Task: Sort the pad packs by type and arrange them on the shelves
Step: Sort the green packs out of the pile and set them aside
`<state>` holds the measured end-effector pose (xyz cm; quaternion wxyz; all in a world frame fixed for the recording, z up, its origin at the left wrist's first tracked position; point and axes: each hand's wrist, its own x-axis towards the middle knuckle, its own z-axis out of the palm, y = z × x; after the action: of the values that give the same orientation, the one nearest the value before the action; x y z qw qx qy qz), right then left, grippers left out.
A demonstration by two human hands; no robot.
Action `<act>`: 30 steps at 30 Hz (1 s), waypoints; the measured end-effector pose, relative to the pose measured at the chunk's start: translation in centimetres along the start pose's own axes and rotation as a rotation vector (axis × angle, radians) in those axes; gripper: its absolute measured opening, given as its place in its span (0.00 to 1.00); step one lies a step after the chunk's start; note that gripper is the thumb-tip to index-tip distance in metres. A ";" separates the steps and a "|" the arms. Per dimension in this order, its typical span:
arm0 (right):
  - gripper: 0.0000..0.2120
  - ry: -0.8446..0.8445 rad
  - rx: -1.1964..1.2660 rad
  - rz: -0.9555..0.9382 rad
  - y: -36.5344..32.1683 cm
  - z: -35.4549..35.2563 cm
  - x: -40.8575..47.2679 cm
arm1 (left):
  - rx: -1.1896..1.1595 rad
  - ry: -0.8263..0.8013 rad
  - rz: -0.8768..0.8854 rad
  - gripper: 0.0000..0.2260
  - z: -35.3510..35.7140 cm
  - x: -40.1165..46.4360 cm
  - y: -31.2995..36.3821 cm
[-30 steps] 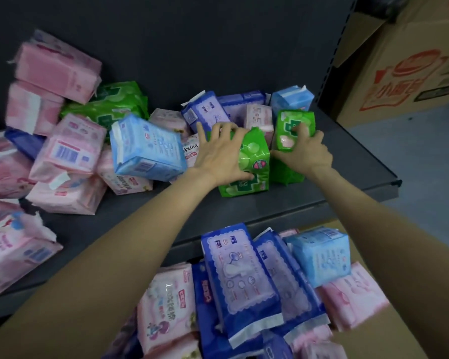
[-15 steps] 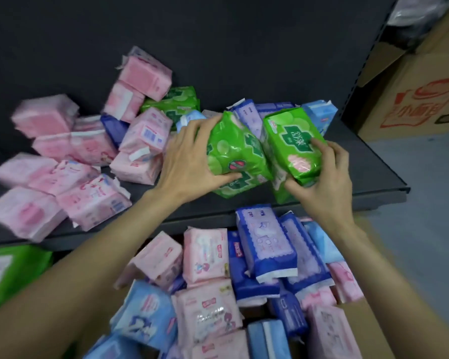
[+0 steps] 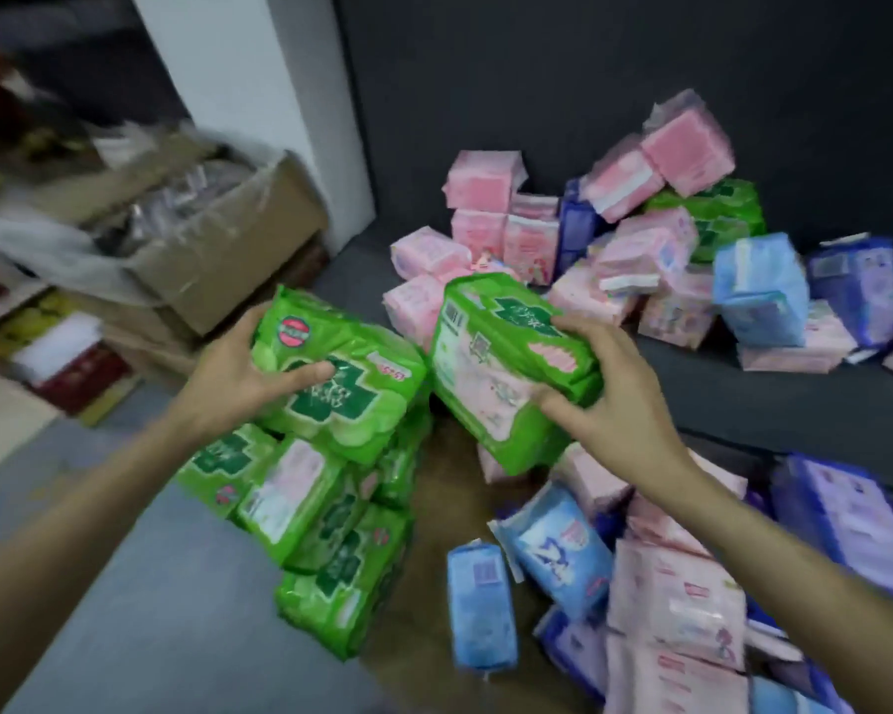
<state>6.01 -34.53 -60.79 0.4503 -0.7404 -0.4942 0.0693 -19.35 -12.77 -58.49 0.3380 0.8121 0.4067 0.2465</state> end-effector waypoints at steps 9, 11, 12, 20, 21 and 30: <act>0.37 -0.138 -0.113 -0.406 -6.2 15.5 7.4 | -0.090 -0.035 -0.317 0.37 -7.0 -0.2 -13.0; 0.43 -0.164 -0.283 -0.555 -6.7 18.4 8.8 | -0.016 -0.146 -0.345 0.36 -7.6 1.2 -13.7; 0.45 -0.206 -0.378 -0.617 -6.8 19.8 9.4 | 0.046 -0.187 -0.349 0.35 -7.7 2.0 -14.2; 0.34 -0.606 -0.413 -0.575 -6.0 24.5 9.8 | 0.221 0.019 -0.209 0.40 -6.4 1.3 -18.1; 0.32 -0.539 -0.376 -0.566 -6.1 24.4 10.1 | 0.213 0.035 -0.165 0.38 -6.4 1.1 -18.3; 0.20 -0.378 -0.569 -0.727 -4.7 20.8 11.3 | 0.397 0.077 0.218 0.25 -5.3 4.3 -13.2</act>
<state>-2.91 -12.65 -65.61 0.1279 -0.5883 -0.7926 -0.0965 -27.14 -1.56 -64.38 0.1275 0.8918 0.3698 0.2274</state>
